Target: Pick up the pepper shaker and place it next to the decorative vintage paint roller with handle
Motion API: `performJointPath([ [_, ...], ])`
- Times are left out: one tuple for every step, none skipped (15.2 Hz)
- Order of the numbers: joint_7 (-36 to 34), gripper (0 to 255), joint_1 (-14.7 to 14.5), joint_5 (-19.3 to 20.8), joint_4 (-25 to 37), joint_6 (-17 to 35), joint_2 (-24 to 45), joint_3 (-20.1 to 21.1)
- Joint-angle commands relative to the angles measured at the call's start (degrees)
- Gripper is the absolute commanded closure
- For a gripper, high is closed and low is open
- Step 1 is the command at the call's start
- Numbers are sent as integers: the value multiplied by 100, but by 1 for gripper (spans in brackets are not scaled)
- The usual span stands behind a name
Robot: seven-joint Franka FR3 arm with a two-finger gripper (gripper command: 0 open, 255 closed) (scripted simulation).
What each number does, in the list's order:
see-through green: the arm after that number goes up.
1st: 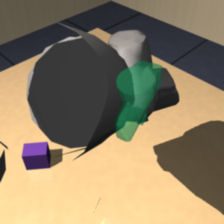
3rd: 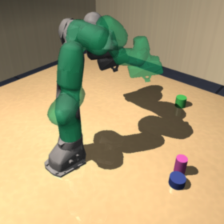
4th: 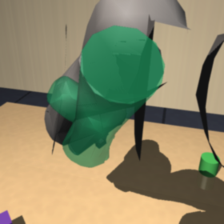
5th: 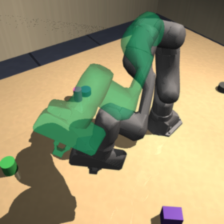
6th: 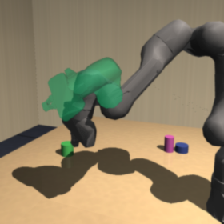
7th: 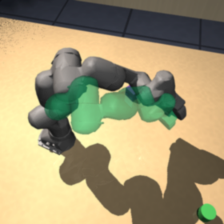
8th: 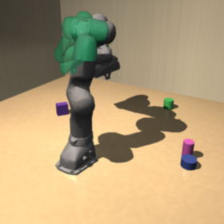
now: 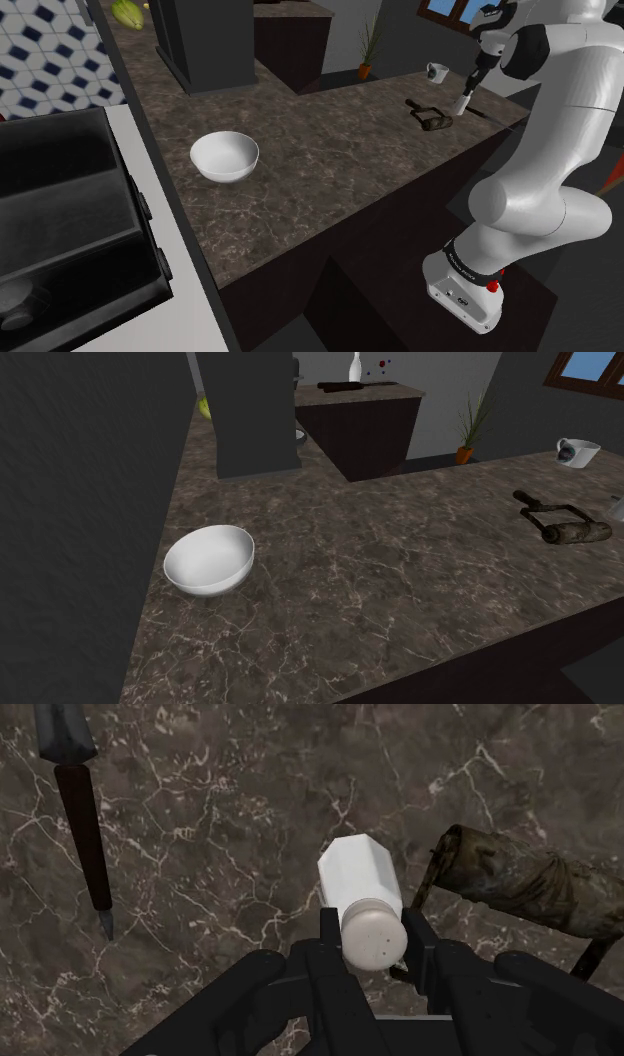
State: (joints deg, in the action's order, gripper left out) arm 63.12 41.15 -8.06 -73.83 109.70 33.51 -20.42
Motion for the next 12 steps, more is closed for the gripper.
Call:
performJointPath([
  [1, 255, -10, -10, -120, 147, 25, 8],
  [3, 255, -14, -15, -177, 216, 38, 11],
  [5, 255, -17, -21, -233, 285, 52, 15],
  [7, 255, -19, -27, -286, 353, 68, 20],
  [9, 255, -22, -33, -338, 420, 85, 24],
  [12, 255, -23, -40, -387, 486, 103, 28],
  [14, 255, -25, -47, -435, 552, 122, 33],
  [17, 255, -26, -54, -480, 617, 143, 38],
  [21, 255, -27, -64, -535, 698, 170, 45],
  [21, 255, -27, -64, -537, 698, 169, 45],
  [21, 255, -27, -64, -535, 698, 170, 45],
  [21, 255, -27, -64, -535, 698, 170, 45],
])
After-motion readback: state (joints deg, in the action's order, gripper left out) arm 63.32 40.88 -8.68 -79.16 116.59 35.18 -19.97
